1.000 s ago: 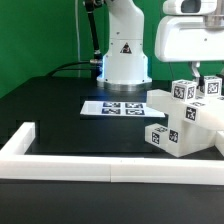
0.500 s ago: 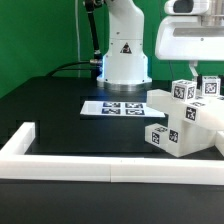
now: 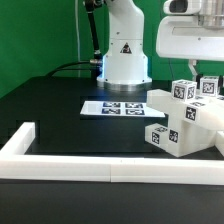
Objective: Assemble chair
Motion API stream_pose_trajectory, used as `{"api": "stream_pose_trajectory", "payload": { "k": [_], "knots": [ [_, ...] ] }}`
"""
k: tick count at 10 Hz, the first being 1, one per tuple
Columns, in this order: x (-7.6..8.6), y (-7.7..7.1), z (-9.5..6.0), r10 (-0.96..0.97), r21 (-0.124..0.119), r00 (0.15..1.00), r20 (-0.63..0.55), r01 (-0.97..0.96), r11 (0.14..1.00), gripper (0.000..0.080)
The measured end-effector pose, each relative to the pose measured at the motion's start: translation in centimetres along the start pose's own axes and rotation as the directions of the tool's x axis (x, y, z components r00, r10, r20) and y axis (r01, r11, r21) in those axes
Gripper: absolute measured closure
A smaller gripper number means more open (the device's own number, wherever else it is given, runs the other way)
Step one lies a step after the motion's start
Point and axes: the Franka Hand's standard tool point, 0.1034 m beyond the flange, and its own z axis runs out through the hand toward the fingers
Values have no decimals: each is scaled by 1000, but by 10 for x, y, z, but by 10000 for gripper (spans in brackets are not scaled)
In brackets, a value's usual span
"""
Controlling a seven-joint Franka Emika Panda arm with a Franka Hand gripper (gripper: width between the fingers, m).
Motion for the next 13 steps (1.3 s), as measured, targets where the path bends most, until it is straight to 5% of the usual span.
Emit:
{"api": "stream_pose_trajectory", "payload": {
  "k": [4,6,13],
  "knots": [
    [0,0,0,94,1,996,1,-94,996,512],
    [0,0,0,48,0,999,0,-48,999,193],
    [0,0,0,-429,-7,903,-3,429,903,151]
  ]
}}
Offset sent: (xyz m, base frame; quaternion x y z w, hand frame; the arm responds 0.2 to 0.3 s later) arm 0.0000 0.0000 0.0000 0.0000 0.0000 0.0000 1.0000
